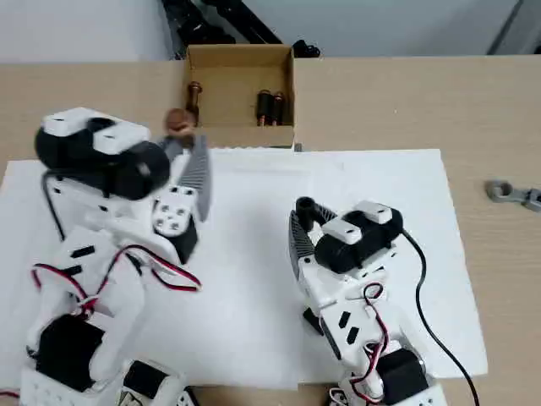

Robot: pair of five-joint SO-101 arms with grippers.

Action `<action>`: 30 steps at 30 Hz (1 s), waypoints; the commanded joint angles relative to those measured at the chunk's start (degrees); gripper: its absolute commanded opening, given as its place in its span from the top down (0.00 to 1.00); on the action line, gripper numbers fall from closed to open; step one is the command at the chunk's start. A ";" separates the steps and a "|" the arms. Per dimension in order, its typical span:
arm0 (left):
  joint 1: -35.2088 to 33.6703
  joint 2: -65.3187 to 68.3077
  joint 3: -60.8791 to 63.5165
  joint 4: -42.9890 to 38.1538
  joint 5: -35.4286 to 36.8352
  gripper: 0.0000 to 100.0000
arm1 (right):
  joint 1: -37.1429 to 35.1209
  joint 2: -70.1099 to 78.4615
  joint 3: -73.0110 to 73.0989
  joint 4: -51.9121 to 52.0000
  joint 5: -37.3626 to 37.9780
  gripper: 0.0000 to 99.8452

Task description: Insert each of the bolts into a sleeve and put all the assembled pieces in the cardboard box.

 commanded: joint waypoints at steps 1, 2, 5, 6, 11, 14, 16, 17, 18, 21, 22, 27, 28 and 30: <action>5.27 -0.09 -0.31 -3.16 0.53 1.00 | -0.66 0.31 -0.53 -5.23 -0.79 1.00; 6.68 -0.09 -0.31 -3.43 0.53 1.00 | -0.75 0.40 -0.44 -6.20 -0.70 1.00; 11.25 -0.09 -0.66 -2.73 0.53 1.00 | -0.84 0.40 -0.44 -8.31 -0.62 1.00; 12.66 -0.09 -0.66 -2.73 0.53 1.00 | -0.92 0.40 -0.44 -8.22 -0.62 1.00; 19.69 -0.09 -0.66 -2.90 0.35 1.00 | -5.05 0.40 -0.26 -6.29 -0.53 1.00; 21.10 -0.09 -0.57 -2.99 0.26 1.00 | -6.29 0.40 0.79 -5.41 -0.53 1.00; 21.19 -0.09 -0.66 -3.25 0.26 1.00 | -6.29 0.40 1.58 -5.85 -0.35 1.00; 21.19 -0.09 -0.40 -3.34 0.26 1.00 | -6.29 0.40 1.93 -5.85 0.26 1.00; 21.19 -0.09 -0.31 -3.25 0.18 1.00 | -6.29 0.40 2.02 -5.85 0.79 1.00; 21.19 1.14 0.31 -2.46 0.18 1.00 | -6.29 0.22 2.02 -5.85 2.37 1.00; 21.10 2.11 0.48 -2.46 0.26 1.00 | -6.29 0.13 2.02 -5.85 2.99 1.00; 21.01 6.51 0.92 -2.90 0.18 1.00 | -6.37 -0.13 1.93 -5.85 3.96 1.00; 21.01 7.30 0.92 -2.90 0.18 1.00 | -6.37 -0.13 1.85 -5.85 3.96 1.00; 20.92 8.18 0.92 -2.90 0.09 1.00 | -6.37 -0.13 1.67 -5.85 3.96 1.00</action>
